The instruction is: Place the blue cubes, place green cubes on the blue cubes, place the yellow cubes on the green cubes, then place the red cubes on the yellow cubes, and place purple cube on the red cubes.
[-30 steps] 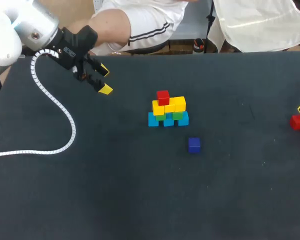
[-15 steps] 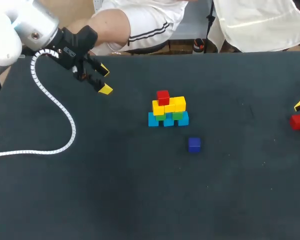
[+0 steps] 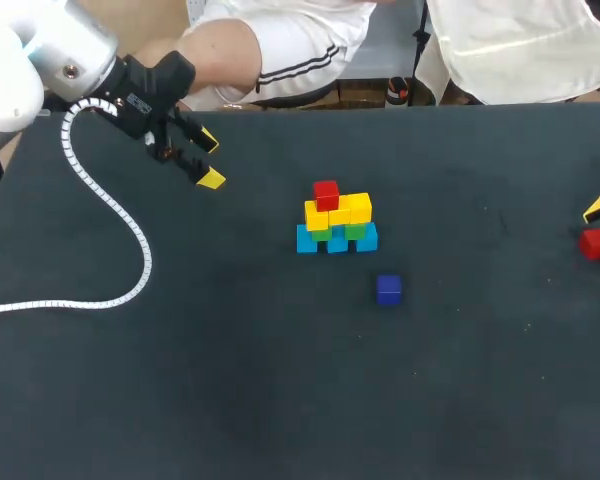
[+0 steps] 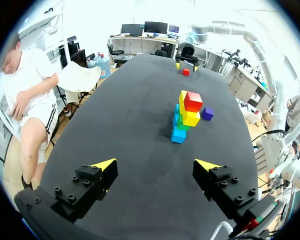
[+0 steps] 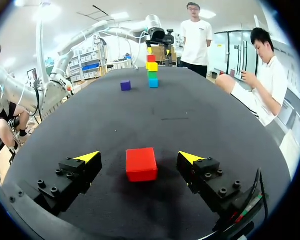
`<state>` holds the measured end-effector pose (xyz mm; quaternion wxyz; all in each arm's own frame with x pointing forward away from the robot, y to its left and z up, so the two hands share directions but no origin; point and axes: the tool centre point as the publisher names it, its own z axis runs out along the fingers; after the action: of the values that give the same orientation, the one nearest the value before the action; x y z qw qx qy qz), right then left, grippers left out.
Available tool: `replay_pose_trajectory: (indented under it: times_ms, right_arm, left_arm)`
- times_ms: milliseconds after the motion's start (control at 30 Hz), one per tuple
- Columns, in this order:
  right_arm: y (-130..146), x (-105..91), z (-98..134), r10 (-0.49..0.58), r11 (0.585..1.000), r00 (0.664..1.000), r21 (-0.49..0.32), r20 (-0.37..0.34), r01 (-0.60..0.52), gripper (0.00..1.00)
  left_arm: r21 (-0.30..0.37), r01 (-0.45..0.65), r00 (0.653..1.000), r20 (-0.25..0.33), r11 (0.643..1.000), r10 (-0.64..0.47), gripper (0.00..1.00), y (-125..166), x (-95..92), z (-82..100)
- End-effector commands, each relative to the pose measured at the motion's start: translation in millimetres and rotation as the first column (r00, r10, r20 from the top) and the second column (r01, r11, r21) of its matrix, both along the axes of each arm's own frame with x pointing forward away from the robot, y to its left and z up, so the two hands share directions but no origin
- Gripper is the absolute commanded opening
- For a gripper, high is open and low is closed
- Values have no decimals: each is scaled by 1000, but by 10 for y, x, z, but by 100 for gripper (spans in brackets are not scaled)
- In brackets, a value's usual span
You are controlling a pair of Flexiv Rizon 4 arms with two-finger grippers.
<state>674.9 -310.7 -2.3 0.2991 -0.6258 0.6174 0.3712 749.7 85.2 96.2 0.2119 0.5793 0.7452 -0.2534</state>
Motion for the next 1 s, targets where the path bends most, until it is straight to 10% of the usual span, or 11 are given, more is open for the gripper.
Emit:
replay_pose_trajectory:
  times_ms: [33, 233, 500, 667, 1000]
  right_arm:
    - [-14, 49, -22, 4, 1000, 1000, 6, -9, -4, 89]
    - [0, 45, -32, 6, 1000, 1000, 4, -16, -6, 49]
    - [22, 47, -44, 13, 1000, 1000, -2, -19, -13, 37]
    - [23, 62, -55, -4, 1000, 1000, -6, -10, 4, 0]
    - [173, 152, 313, -63, 998, 997, -26, 54, 64, 0]
  left_arm:
    - [-2, 1, 1000, 3, 1000, -1, 100, 9, -7, -2]
    - [-2, 1, 1000, 3, 1000, -1, 100, 9, -7, -2]
    - [-2, 1, 1000, 3, 1000, -1, 100, 9, -7, -2]
    - [-2, 1, 1000, 3, 1000, -1, 100, 9, -7, -2]
    - [-2, 1, 1000, 3, 1000, -1, 100, 9, -7, -2]
